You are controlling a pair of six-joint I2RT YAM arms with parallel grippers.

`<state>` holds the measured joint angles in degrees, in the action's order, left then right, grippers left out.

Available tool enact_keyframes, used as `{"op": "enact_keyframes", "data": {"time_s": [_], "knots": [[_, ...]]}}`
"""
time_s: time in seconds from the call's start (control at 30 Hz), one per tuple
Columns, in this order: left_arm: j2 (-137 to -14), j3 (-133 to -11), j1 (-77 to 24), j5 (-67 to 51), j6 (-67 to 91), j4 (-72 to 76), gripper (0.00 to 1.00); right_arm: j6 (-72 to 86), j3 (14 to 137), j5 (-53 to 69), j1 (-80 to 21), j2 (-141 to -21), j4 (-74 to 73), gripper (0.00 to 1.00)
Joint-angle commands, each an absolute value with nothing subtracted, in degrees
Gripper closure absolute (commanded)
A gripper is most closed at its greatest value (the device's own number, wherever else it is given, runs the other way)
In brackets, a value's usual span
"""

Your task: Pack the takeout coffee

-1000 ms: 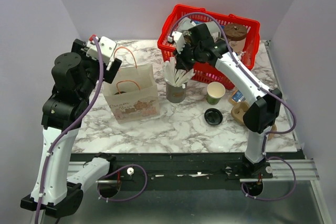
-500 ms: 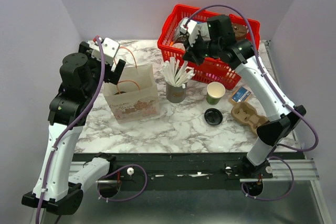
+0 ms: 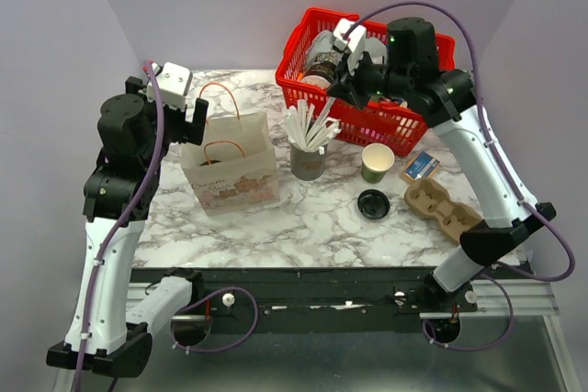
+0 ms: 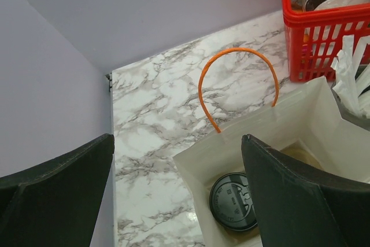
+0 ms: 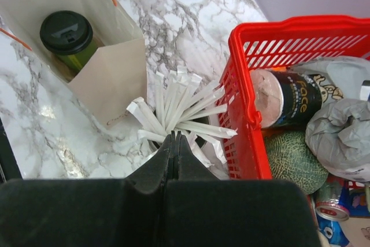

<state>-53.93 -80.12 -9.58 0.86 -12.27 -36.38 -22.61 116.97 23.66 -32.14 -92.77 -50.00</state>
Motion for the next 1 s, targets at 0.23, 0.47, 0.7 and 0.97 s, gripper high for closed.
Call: {"op": "enact_keyframes", "data": {"time_s": [0.23,0.47,0.7,0.97], "knots": [[-51.3,-79.5,-2.8,-6.0,-4.9,-36.0,0.01,-11.6,131.1,35.6,-31.8,-92.9,-43.6,1.00],[-51.2,-79.6,-1.9,-6.1,-5.0,-35.9,0.01,-3.5,131.9,45.8,-32.0,-94.6,-38.5,0.99],[-51.2,-79.8,-1.8,-6.4,-5.0,-35.6,0.01,-1.9,132.9,45.2,-34.5,-97.9,-38.5,0.99],[-50.4,-79.0,-1.7,-6.3,-5.4,-35.7,0.01,-6.9,132.3,35.8,-40.9,-99.0,-42.4,0.99]]}}
